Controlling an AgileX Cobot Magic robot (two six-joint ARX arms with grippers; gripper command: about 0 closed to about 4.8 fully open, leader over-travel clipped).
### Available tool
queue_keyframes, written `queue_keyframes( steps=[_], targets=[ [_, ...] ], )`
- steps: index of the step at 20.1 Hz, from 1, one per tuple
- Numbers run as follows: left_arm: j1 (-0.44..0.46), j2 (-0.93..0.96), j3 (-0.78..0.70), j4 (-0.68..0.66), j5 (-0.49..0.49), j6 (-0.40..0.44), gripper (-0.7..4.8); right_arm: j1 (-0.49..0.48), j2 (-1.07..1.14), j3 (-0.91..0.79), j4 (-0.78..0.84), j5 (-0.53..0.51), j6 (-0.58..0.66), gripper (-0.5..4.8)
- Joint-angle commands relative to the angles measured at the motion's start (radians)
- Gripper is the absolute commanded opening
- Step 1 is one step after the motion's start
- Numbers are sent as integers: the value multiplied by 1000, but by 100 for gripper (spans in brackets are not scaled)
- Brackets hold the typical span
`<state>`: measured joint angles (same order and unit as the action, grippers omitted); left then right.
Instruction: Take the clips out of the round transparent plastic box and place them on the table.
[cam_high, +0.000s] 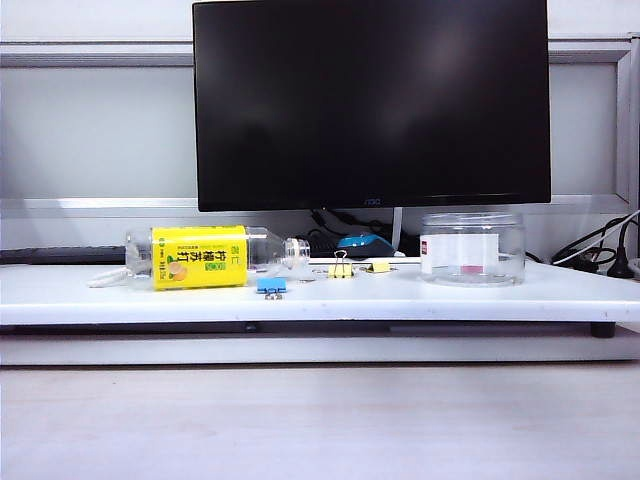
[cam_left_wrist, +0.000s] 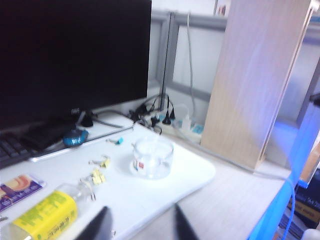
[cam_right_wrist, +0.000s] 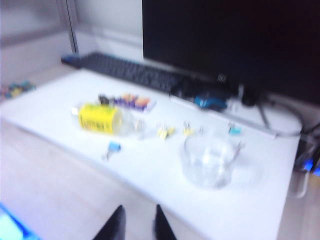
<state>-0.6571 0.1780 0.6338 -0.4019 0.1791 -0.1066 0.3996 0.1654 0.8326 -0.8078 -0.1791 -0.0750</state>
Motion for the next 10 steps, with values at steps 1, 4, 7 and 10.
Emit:
queue_keyframes(
  steps=[1,4,7,10],
  targets=[
    [0,1,-92,55,-42,-52,112,1,-32,-105,16,-10,11,81],
    [0,1,-175,52,-94,-74,112,1,-34,-181,2,-10,48,81],
    [0,1,-221,24,-113,-77,112,1,-33,-195,51,-10,83,83],
    [0,1,-221,18,-116,-77,112,0,-33,-195,172,-7,107,81]
  ],
)
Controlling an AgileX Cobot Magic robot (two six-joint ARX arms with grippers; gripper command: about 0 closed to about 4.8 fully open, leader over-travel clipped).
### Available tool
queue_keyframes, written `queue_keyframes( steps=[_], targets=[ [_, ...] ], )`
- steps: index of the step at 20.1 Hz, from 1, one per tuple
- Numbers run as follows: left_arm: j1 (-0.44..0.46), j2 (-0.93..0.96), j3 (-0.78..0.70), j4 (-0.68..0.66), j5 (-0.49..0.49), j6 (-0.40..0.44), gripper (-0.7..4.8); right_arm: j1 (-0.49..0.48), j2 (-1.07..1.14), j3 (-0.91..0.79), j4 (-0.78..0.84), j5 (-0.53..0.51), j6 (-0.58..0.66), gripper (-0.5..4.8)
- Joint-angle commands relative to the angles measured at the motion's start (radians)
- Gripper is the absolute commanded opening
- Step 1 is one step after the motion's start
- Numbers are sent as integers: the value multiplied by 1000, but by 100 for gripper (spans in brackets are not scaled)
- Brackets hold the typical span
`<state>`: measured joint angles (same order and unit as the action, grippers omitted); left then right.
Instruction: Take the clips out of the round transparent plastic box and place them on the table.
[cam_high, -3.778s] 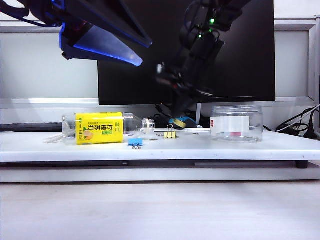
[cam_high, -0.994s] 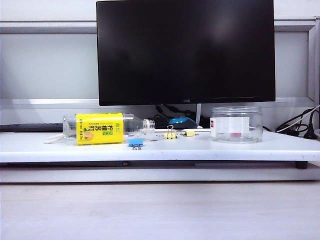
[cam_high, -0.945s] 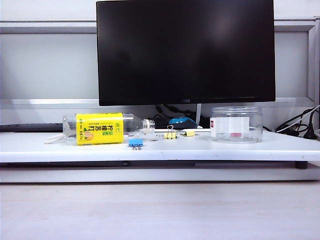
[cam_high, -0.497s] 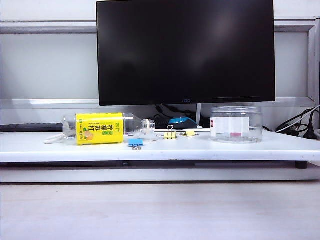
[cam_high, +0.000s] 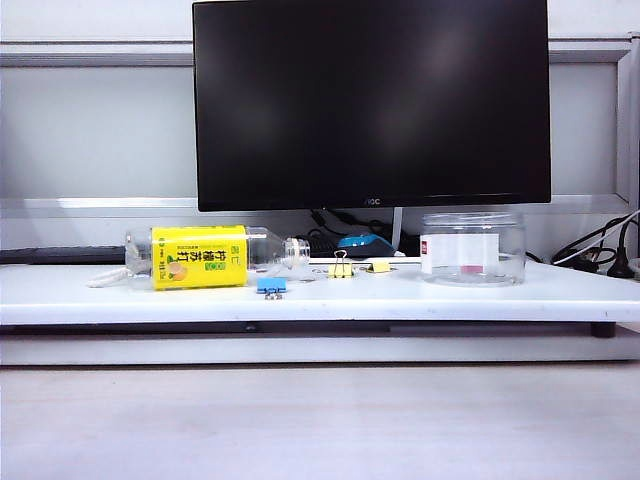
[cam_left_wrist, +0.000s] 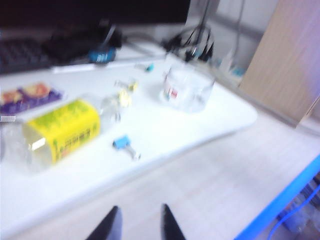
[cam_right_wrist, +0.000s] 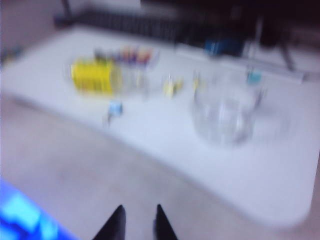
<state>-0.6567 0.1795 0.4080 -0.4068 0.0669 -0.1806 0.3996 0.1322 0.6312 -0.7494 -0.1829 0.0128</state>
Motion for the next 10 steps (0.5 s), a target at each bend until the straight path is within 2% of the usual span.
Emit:
queue_keyframes(
  steps=[1,2,3,4,6,8,10],
  targets=[
    [0,-1,-3,58,-3,64,112,1,0,5,182,-35,21,80],
    [0,-1,-12,80,-3,136,112,1,0,-3,237,-52,20,67],
    [0,-1,-34,134,8,200,111,1,0,-19,290,-68,19,19],
    [0,-1,-55,186,25,235,111,1,0,-40,335,-85,19,-6],
    [0,-1,-107,295,73,303,103,1,0,-108,441,-132,20,-6],
    [0,-1,-160,368,119,350,41,1,-1,-196,536,-135,21,-6],
    [0,-1,-197,388,120,364,16,1,-1,-278,608,-134,20,-6]
  ],
)
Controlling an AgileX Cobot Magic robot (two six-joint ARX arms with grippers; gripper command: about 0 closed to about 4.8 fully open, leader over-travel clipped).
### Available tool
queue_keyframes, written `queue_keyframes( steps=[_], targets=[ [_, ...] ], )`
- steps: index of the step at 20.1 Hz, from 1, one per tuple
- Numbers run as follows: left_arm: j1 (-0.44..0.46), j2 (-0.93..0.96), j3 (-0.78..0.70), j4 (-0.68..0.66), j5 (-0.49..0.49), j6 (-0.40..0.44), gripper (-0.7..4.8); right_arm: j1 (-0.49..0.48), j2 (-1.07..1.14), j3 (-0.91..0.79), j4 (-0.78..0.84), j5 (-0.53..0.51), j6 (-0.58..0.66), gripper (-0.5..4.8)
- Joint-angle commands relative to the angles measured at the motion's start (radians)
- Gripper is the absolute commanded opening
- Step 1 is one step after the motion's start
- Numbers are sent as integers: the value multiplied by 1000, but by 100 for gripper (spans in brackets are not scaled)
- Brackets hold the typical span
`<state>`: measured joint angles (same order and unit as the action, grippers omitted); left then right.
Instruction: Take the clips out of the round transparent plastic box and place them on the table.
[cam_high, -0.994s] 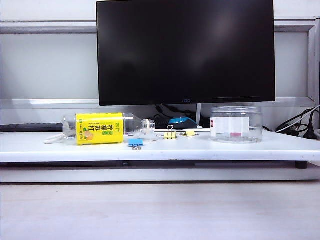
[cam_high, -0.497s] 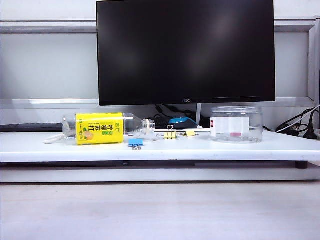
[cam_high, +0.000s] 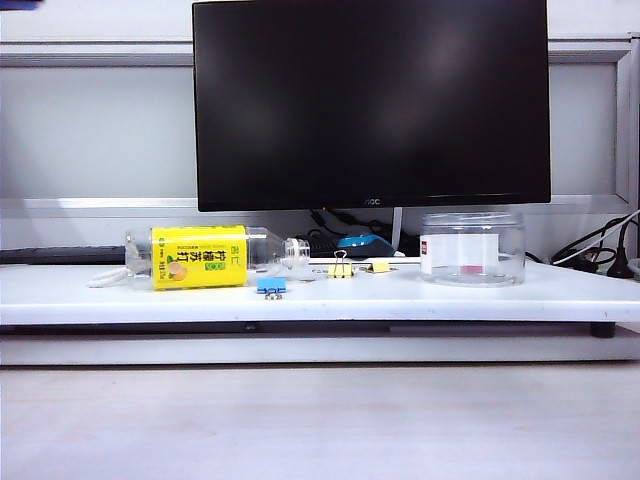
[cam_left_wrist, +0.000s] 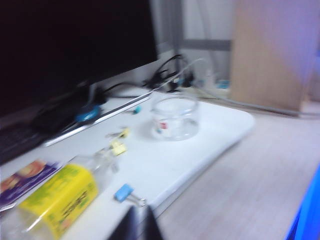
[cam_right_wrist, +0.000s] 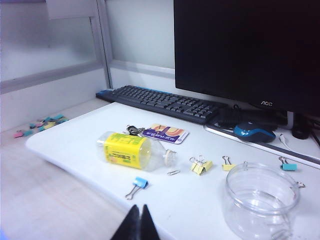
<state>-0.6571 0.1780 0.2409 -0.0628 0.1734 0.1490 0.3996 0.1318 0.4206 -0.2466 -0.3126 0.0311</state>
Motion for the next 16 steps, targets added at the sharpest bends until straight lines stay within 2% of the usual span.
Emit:
queue_keyframes(
  steps=[1,6,12,14,16],
  targets=[
    [0,1,-43,46,11,34,16,1,-1,-112,147,-4,2,-5],
    [0,1,-110,62,8,31,16,1,-1,-283,273,11,3,-6],
    [0,1,-168,64,-114,-34,16,1,-1,-369,274,143,2,-6],
    [0,1,-193,69,-129,-34,17,1,-1,-388,266,188,-1,-6],
    [0,1,-221,93,-128,-35,17,1,-1,-404,263,188,-6,-6]
  ],
)
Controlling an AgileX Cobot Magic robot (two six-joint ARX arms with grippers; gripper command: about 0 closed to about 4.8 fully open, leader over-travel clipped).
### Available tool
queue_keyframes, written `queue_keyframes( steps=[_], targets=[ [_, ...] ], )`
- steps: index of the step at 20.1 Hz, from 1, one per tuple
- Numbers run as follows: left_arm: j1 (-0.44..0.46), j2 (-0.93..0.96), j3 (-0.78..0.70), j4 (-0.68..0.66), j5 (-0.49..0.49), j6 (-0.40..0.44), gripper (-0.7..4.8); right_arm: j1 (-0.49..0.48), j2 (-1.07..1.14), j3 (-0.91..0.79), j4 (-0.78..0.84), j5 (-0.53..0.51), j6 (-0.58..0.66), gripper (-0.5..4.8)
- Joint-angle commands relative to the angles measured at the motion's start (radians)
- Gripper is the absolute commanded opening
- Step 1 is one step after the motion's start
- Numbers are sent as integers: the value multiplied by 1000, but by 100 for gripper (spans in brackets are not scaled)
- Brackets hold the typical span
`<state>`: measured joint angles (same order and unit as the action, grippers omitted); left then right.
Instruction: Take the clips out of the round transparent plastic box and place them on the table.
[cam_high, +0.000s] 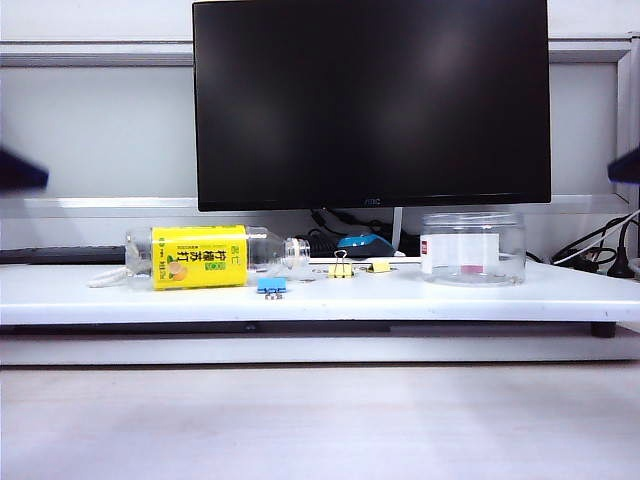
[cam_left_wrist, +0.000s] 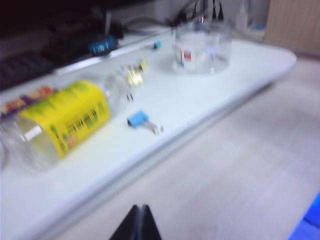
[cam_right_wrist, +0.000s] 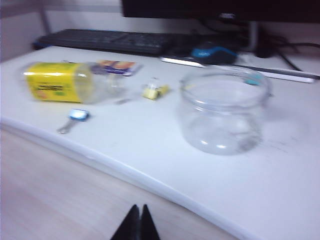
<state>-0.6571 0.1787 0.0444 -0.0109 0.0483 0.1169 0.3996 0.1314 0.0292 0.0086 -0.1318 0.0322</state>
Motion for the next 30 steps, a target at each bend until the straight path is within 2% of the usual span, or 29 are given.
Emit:
queue_keyframes(
  steps=[1,10,20,21,22,23,27,30],
  targets=[
    [0,0,-41,61,-2,-13,17,1,0,-17,-5,7,-7,-5],
    [0,0,-40,34,-3,-25,18,1,3,-17,-200,9,-62,-5],
    [6,-20,-40,26,-3,-23,21,1,6,-17,-190,0,-25,-5],
    [31,-31,-40,27,24,-23,21,1,6,-17,-188,0,-25,-5],
    [126,-45,-40,27,80,-23,21,1,6,-17,-187,0,-25,-5],
    [157,-47,-40,26,88,-23,22,1,6,-17,-187,0,-25,-5],
    [386,-57,-40,27,87,-23,22,-23,-15,-17,-184,-1,-25,-5],
    [519,-58,-40,26,86,-23,22,-124,-43,-17,-184,0,-25,-5]
  ],
)
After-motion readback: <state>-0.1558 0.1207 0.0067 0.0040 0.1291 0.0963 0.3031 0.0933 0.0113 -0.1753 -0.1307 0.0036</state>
